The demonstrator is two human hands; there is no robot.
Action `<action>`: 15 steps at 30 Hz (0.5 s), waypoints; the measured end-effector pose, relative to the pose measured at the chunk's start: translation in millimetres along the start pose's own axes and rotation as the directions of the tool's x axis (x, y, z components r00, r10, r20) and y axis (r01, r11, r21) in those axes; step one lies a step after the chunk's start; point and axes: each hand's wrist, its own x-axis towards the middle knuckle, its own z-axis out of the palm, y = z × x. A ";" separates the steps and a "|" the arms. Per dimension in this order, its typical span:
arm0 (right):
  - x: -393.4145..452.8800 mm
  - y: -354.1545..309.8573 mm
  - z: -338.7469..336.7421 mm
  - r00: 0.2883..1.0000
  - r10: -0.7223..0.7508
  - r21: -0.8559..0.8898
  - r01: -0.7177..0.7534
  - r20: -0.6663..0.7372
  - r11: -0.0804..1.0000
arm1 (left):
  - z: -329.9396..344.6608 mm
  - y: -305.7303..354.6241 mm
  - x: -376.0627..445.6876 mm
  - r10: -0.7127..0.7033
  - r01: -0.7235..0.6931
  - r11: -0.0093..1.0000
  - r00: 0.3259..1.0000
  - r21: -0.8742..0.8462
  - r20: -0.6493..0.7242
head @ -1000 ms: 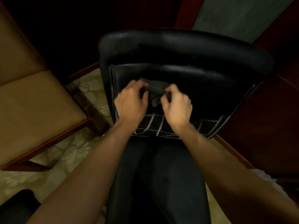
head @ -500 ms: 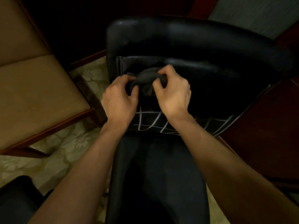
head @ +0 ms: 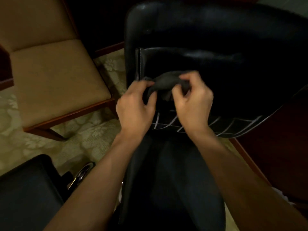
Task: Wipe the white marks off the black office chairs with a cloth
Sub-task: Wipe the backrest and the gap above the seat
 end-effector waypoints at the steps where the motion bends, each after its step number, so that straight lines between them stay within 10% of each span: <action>1: 5.5 -3.0 2.4 1.000 -0.011 0.010 0.011 -0.021 1.000 | 0.5 3.4 3.4 -0.015 0.015 1.000 1.000 0.003 -0.014; 9: -67.4 44.1 43.3 0.962 0.030 -0.161 0.015 0.271 0.987 | 24.2 -38.6 -68.4 -0.335 0.300 0.930 0.929 0.211 0.157; 15: -56.6 29.3 12.3 0.996 -0.011 0.054 0.006 0.093 0.998 | 16.3 -19.9 -66.5 -0.109 0.109 0.994 0.994 0.013 -0.012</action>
